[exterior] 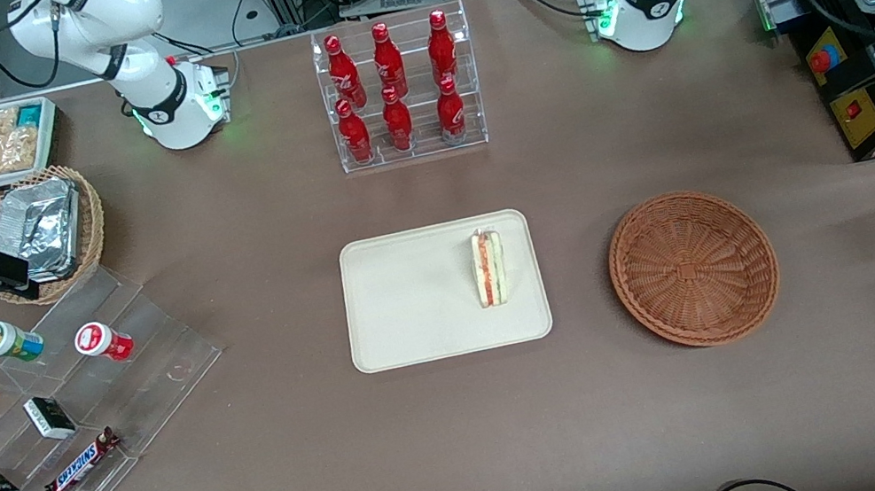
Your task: Place sandwich from basket to tray
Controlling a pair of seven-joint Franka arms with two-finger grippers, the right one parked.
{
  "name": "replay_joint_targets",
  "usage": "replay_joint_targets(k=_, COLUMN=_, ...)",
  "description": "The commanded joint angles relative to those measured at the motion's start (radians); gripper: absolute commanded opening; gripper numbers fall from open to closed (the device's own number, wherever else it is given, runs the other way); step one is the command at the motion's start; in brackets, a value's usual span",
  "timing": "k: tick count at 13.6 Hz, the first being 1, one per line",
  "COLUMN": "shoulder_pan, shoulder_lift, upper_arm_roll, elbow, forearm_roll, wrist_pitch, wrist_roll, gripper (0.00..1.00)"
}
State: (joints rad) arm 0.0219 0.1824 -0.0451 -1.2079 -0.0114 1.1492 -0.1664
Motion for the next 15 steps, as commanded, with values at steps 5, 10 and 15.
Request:
replay_joint_targets(k=5, shoulder_pan=0.009, shoulder_lift=-0.083, upper_arm_roll=-0.022, elbow=-0.108, forearm_roll=0.028, wrist_pitch=0.010, wrist_roll=-0.010, gripper=0.99)
replay_joint_targets(k=10, shoulder_pan=0.009, shoulder_lift=-0.237, upper_arm_roll=-0.022, elbow=-0.384, forearm_roll=0.028, wrist_pitch=0.194, wrist_roll=-0.012, gripper=0.99)
replay_joint_targets(k=15, shoulder_pan=0.010, shoulder_lift=-0.258, upper_arm_roll=-0.022, elbow=-0.441, forearm_roll=0.027, wrist_pitch=0.264, wrist_roll=-0.007, gripper=0.99)
